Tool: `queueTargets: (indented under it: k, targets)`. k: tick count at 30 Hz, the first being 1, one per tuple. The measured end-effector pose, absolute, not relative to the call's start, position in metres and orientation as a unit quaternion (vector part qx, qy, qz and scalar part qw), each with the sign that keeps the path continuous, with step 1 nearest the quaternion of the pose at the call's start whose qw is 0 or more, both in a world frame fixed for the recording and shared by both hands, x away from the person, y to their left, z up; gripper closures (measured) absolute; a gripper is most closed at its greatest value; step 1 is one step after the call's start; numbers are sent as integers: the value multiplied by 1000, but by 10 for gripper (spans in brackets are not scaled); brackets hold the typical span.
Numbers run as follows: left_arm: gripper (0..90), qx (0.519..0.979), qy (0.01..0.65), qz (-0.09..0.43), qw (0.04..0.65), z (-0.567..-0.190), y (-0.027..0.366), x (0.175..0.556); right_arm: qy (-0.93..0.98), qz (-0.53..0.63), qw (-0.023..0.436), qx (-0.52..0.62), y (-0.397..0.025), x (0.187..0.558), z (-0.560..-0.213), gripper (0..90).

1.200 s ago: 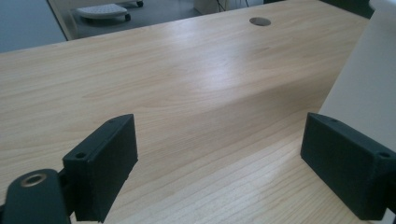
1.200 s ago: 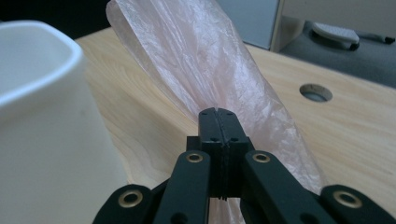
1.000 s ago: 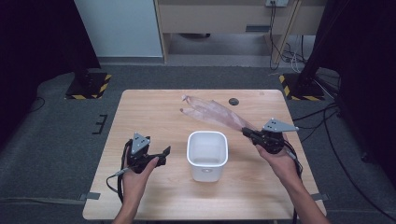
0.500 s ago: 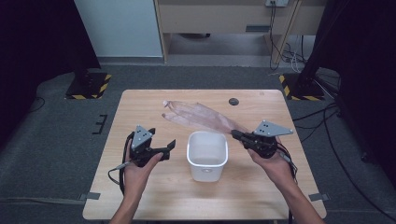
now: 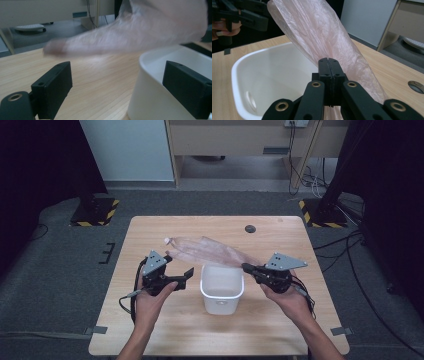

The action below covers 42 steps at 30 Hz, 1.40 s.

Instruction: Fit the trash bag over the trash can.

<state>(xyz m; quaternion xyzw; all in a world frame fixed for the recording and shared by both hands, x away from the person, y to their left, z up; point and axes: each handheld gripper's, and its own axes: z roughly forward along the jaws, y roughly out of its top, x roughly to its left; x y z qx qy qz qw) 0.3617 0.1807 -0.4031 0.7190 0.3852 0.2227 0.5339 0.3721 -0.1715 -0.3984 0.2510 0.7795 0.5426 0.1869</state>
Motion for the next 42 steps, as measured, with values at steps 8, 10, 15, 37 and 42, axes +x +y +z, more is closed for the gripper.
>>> queueTargets:
  k: [8,10,15,37,42]
  targets:
    - [93,715,372,226,546,-392,178,354,795,525,196,231,-159,367,-396,900]
    - [134,716,368,227,548,-390,177,353,797,524,196,229,-157,366,-397,900]
    - [240,713,369,231,550,-388,175,349,799,524,193,223,-154,364,-396,900]
    - [850,718,349,246,550,-388,169,335,804,523,186,212,-142,359,-395,877]
    - [892,715,354,239,554,-387,180,334,801,528,181,218,-143,360,-394,668]
